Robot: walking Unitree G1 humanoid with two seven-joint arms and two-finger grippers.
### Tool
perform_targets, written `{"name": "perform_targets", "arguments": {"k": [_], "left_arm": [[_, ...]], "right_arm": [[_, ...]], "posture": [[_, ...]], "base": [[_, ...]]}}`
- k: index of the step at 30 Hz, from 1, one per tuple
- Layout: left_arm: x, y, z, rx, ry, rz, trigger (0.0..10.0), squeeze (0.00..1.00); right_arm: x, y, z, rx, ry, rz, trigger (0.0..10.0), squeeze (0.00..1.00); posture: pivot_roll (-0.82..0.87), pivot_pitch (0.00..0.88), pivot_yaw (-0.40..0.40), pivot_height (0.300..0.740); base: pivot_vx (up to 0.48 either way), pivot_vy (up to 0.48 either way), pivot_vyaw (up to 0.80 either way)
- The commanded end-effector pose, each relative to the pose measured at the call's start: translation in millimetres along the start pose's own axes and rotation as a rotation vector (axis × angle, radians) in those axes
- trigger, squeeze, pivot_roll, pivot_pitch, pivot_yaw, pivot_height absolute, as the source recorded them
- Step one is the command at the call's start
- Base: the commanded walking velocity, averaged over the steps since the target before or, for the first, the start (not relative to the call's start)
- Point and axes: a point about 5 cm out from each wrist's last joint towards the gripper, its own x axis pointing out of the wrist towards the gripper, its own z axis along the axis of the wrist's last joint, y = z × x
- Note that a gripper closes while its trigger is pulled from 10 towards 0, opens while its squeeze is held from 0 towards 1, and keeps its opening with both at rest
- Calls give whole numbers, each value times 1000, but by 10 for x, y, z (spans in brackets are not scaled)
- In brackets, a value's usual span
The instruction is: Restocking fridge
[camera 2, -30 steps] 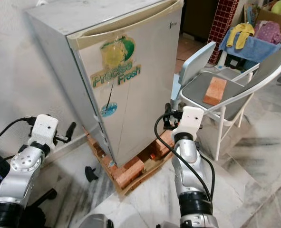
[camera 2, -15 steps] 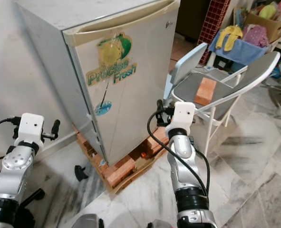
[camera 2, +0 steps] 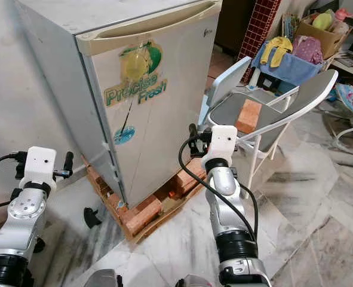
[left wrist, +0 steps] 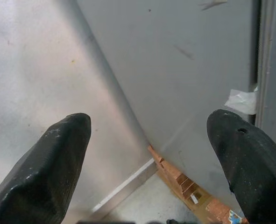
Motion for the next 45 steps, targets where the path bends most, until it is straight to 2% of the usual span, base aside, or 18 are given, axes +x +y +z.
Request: {"name": "perform_targets", "arguments": {"k": [1, 4, 10, 13, 21, 26, 29, 33, 35, 37, 40, 45], "left_arm": [[15, -35, 42, 8, -19, -9, 10000, 0], [19, -43, 44, 4, -18, -17, 10000, 0], [28, -55, 54, 11, -26, -32, 10000, 0], [60, -31, 125, 21, -52, -31, 10000, 0], [94, 47, 171, 45, -62, -26, 10000, 0], [90, 45, 176, 63, -72, -38, 10000, 0], [49, 18, 169, 71, -95, -100, 10000, 0], [-12, 50, 123, -19, -76, -134, 10000, 0], [-38, 53, 103, -80, -103, -143, 10000, 0], [-53, 59, 86, -84, -93, -166, 10000, 0], [-40, 68, 101, -108, -97, -145, 10000, 0], [-29, 42, 91, -90, -76, -161, 10000, 0]], "right_arm": [[34, 15, 17, 4, 3, 10, 10000, 0], [41, 30, 13, 3, 6, 18, 10000, 0], [53, 40, 17, 3, 3, 22, 10000, 0], [72, 54, 36, 1, -4, 24, 10000, 0], [66, 201, 79, -2, -25, 64, 10000, 0], [47, 187, 35, 4, -11, 53, 10000, 0], [46, 120, 14, -2, 6, 35, 10000, 0], [44, 50, 11, -8, 16, 16, 10000, 0], [35, 13, 5, -16, 22, 7, 10000, 0], [22, -5, -4, -17, 25, 7, 10000, 0], [1, 1, -13, -17, 27, 15, 10000, 0], [-12, 45, -35, -9, 53, 30, 10000, 0]], "posture": [[153, 0, -57, 740], [152, 0, -57, 740], [153, 0, -56, 740], [162, 0, -49, 740], [162, 0, -41, 740], [170, 4, -47, 740], [175, 8, -59, 740], [176, 12, -67, 740], [181, 14, -78, 740], [179, 15, -80, 740], [178, 16, -82, 740], [175, 18, -77, 740]], "base": [[0, 0, 0], [0, 0, 0], [0, 480, -657], [0, 480, 0], [0, 473, 0], [0, 89, 0], [0, 0, 0], [0, 0, -238], [240, 0, -647], [480, 0, -800], [480, 0, -800], [414, 110, -104]]}}
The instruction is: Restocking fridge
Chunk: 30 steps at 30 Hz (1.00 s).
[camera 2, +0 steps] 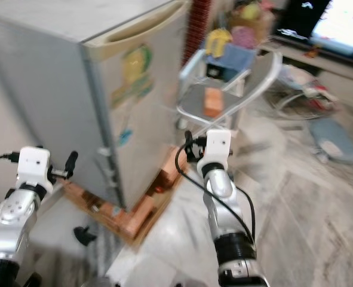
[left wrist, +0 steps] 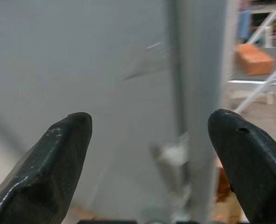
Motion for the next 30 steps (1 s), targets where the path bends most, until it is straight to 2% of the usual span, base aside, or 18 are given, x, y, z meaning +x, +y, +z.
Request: {"name": "perform_targets", "arguments": {"k": [1, 6, 10, 18, 23, 30], "left_arm": [[-21, -22, -17, 5, 14, -16, 10000, 0], [-49, -51, -7, -15, -13, -29, 10000, 0], [-63, -59, 8, -25, -29, -38, 10000, 0], [-100, -80, -19, -35, -13, -51, 10000, 0], [-118, -64, -34, -71, 1, -37, 10000, 0], [-121, -60, -21, -60, 1, -41, 10000, 0]], "right_arm": [[7, 7, 35, 4, -3, 10, 10000, 0], [-1, -3, 35, 6, 0, 6, 10000, 0], [-18, -14, 25, 7, 13, 0, 10000, 0], [-38, -28, 14, 4, 29, -10, 10000, 0], [-63, -19, 0, 6, 41, -10, 10000, 0], [-78, -15, 2, 6, 56, -9, 10000, 0]], "posture": [[175, 18, -77, 740], [170, 21, -75, 740], [168, 24, -77, 740], [170, 28, -79, 740], [171, 31, -81, 740], [168, 39, -81, 740]], "base": [[326, 352, 0], [207, 383, 0], [0, 0, 0], [0, 0, -723], [0, 0, -788], [0, 0, -787]]}}
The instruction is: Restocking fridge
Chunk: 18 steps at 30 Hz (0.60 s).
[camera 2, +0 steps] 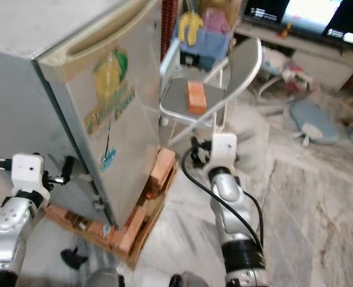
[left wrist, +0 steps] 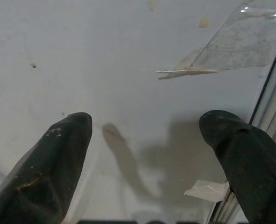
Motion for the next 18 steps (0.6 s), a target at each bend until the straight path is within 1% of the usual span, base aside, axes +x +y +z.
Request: {"name": "perform_targets", "arguments": {"k": [1, 3, 5, 6, 9, 11, 12, 15, 16, 17, 18], "left_arm": [[53, -154, 98, 6, -39, -55, 10000, 0], [50, -133, 100, 10, -43, -32, 10000, 0], [46, -118, 94, 3, -39, -14, 10000, 0], [43, -123, 90, -7, -34, -16, 10000, 0], [33, -154, 82, -22, -22, -45, 10000, 0], [19, -205, 83, -38, -18, -92, 10000, 0], [15, -248, 98, -47, -24, -129, 10000, 0], [12, -295, 131, -60, -36, -181, 10000, 0], [12, -295, 131, -60, -36, -181, 10000, 0], [10, -301, 135, -59, -34, -190, 10000, 0], [16, -293, 143, -59, -33, -184, 10000, 0]], "right_arm": [[9, 7, 73, -2, -17, 7, 10000, 0], [-2, 11, 71, 1, -12, 11, 10000, 0], [-19, 14, 61, 3, 2, 15, 10000, 0], [-29, 10, 61, 1, 8, 16, 10000, 0], [-69, -6, 54, 7, 30, 18, 10000, 0], [-120, -28, 39, -3, 48, 17, 10000, 0], [-202, -72, 17, -20, 73, 6, 10000, 0], [-300, -144, 4, -34, 97, -15, 10000, 0], [-300, -144, 4, -34, 97, -15, 10000, 0], [-336, -180, -1, -37, 102, -26, 10000, 0], [-420, -267, -43, -57, 126, -45, 10000, 0]], "posture": [[167, 41, -81, 740], [166, 43, -81, 740], [166, 44, -82, 740], [166, 47, -83, 740], [162, 51, -84, 740], [158, 57, -88, 740], [157, 60, -91, 740], [154, 68, -90, 740], [154, 68, -90, 740], [151, 71, -91, 740], [146, 73, -88, 740]], "base": [[0, 0, -788], [0, 0, -716], [0, 0, -447], [0, 0, 0], [0, 0, 0], [0, 0, 0], [0, 0, 0], [0, 0, 0], [0, 0, 0], [0, 0, 0], [0, 0, 0]]}}
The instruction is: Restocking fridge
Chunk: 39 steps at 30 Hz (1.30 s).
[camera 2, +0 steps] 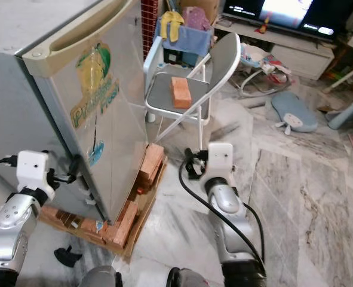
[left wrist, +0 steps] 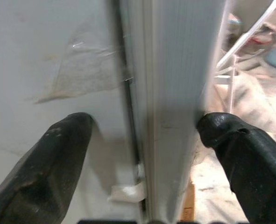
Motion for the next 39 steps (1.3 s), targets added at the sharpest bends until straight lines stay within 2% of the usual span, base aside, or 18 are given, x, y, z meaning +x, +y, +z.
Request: {"name": "perform_targets", "arguments": {"k": [1, 4, 7, 11, 15, 17, 18, 22, 23, 24, 25, 27, 29, 30, 32, 36, 38, 39], "left_arm": [[30, -66, 65, -10, -15, -52, 10000, 0], [59, -42, 86, 12, -16, -37, 10000, 0], [116, 78, 103, 51, -21, 98, 10000, 0], [170, 89, 129, 46, -21, 94, 10000, 0], [313, -38, 245, 65, -49, -4, 10000, 0], [433, -165, 365, 114, -83, -92, 10000, 0], [491, -316, 431, 117, -104, -183, 10000, 0], [518, -590, 514, 110, -135, -316, 10000, 0], [472, -873, 546, 102, -134, -476, 10000, 0], [424, -1005, 557, 109, -136, -559, 10000, 0], [424, -1005, 557, 109, -136, -559, 10000, 0], [369, -1142, 568, 109, -136, -640, 10000, 0], [230, -1370, 569, 76, -126, -791, 10000, 0], [230, -1370, 569, 76, -126, -791, 10000, 0], [194, -1348, 552, -23, -103, -806, 10000, 0], [264, -1146, 461, -26, -77, -700, 10000, 0], [299, -976, 405, -47, -63, -599, 10000, 0], [299, -976, 405, -47, -63, -599, 10000, 0]], "right_arm": [[-91, -161, -17, -13, 18, -52, 10000, 0], [-141, -245, -86, -3, 54, -85, 10000, 0], [-138, -244, -78, 10, 63, -96, 10000, 0], [-132, -200, -59, 5, 61, -82, 10000, 0], [-191, -250, -56, -8, 70, -104, 10000, 0], [-319, -357, -115, 35, 109, -149, 10000, 0], [-391, -396, -155, 74, 126, -150, 10000, 0], [-438, -406, -167, 110, 130, -132, 10000, 0], [-457, -390, -160, 130, 126, -102, 10000, 0], [-467, -382, -164, 122, 129, -89, 10000, 0], [-467, -382, -164, 122, 129, -89, 10000, 0], [-481, -388, -170, 104, 134, -91, 10000, 0], [-518, -397, -173, 93, 137, -97, 10000, 0], [-518, -397, -173, 93, 137, -97, 10000, 0], [-535, -405, -166, 94, 134, -100, 10000, 0], [-531, -405, -157, 96, 131, -95, 10000, 0], [-524, -402, -159, 96, 131, -87, 10000, 0], [-524, -402, -159, 96, 131, -87, 10000, 0]], "posture": [[142, 74, -84, 740], [140, 76, -79, 740], [137, 75, -73, 740], [144, 72, -76, 740], [155, 61, -89, 740], [153, 54, -92, 740], [149, 45, -97, 740], [145, 38, -102, 740], [142, 32, -104, 740], [140, 28, -104, 740], [140, 28, -104, 740], [135, 24, -103, 740], [128, 20, -101, 740], [128, 20, -101, 740], [124, 20, -101, 740], [126, 23, -101, 740], [132, 24, -104, 740], [132, 24, -104, 740]], "base": [[0, 0, 0], [0, 0, 0], [0, 0, 0], [0, 0, 0], [0, 0, 0], [0, 0, 0], [0, 0, 0], [0, 0, 0], [0, 0, 0], [0, 0, 0], [0, 0, 0], [0, 0, 0], [0, 0, 0], [0, 0, 0], [0, 0, 0], [0, 0, 0], [0, 0, 0], [0, 0, 0]]}}
